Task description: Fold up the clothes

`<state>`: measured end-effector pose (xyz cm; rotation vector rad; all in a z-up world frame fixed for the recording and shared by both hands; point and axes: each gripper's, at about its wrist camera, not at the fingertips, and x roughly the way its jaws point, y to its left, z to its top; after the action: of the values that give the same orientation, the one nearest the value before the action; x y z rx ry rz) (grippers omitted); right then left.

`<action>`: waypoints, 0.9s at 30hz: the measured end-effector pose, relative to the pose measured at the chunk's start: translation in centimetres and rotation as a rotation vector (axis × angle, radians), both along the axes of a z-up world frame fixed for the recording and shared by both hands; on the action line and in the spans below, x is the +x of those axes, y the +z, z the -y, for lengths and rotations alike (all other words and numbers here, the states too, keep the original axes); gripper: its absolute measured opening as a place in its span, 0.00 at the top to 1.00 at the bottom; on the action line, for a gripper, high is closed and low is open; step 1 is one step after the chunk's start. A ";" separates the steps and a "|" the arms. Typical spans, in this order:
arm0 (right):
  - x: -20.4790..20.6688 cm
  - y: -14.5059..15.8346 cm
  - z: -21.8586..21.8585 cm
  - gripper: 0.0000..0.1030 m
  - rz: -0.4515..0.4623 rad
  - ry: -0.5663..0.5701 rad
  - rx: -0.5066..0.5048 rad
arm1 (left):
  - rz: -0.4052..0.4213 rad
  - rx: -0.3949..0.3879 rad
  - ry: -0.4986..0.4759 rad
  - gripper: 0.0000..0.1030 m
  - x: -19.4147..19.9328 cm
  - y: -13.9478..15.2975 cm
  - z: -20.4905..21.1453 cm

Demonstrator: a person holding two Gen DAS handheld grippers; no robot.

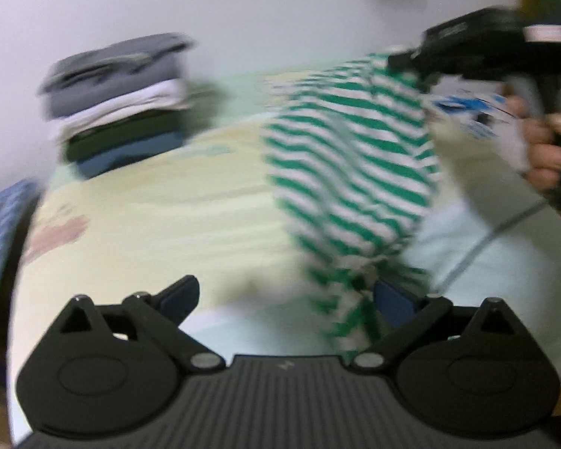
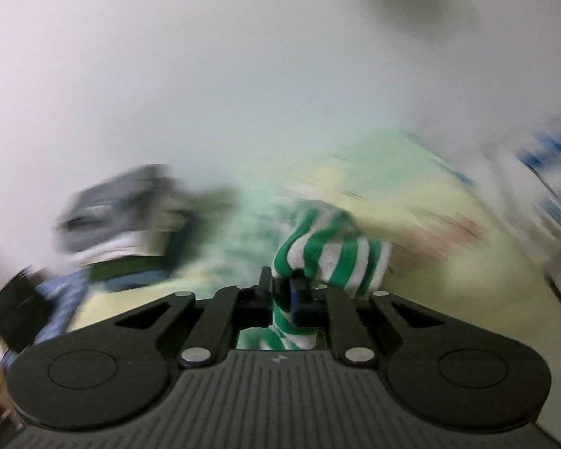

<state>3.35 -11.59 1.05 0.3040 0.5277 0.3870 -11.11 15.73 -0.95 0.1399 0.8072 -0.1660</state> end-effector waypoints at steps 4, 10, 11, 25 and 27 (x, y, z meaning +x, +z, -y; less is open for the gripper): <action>-2.4 2.4 -6.8 0.91 0.092 0.255 -0.020 | 0.010 -0.002 0.197 0.03 -0.9 0.9 -4.5; -7.7 2.4 -15.2 0.99 0.118 0.632 -0.021 | 0.025 0.058 0.495 0.03 -4.9 1.1 -11.9; -8.8 2.2 -16.2 0.99 0.115 0.699 -0.020 | 0.017 0.058 0.527 0.03 -5.6 0.9 -12.7; -7.3 -1.1 -10.1 0.46 -0.045 0.234 -0.281 | 0.043 0.027 0.144 0.03 1.5 -1.0 -3.9; -7.6 -1.5 -7.9 0.46 -0.080 0.153 -0.292 | 0.060 0.042 0.037 0.03 4.2 -1.1 -0.7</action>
<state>-4.20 -3.73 -0.44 -0.0031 0.6794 0.4410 -6.89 16.41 -2.10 0.1688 0.7534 -0.1095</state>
